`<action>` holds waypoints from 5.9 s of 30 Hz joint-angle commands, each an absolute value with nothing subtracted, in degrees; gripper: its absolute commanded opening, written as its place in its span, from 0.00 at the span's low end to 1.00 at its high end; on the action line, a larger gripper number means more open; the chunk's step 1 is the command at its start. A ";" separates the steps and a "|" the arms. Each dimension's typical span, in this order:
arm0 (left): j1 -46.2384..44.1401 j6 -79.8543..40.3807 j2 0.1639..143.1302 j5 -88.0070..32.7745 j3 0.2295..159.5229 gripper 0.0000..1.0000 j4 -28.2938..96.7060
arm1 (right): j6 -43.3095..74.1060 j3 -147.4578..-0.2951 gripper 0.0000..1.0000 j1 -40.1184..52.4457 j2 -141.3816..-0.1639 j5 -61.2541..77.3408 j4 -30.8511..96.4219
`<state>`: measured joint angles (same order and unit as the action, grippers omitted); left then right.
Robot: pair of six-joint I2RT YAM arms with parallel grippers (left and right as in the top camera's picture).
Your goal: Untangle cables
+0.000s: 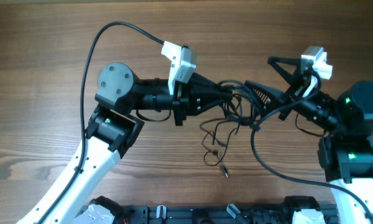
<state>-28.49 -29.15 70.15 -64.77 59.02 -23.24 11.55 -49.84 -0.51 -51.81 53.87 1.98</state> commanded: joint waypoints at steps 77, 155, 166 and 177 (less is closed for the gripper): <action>-28.75 -37.98 72.97 -67.07 59.68 0.04 -31.03 | 16.01 -49.93 1.00 -0.25 -61.34 71.77 -30.63; -29.67 -54.48 73.10 -51.77 59.70 0.04 -29.52 | 18.96 -49.93 1.00 1.08 -67.66 73.89 -54.43; -31.35 -54.48 73.10 -50.63 59.70 0.04 -28.99 | 26.04 -49.93 1.00 1.10 -67.68 62.50 -56.34; -31.33 -54.46 73.10 -45.30 59.70 0.04 -31.11 | 26.92 -49.91 1.00 1.08 -67.75 57.78 -51.07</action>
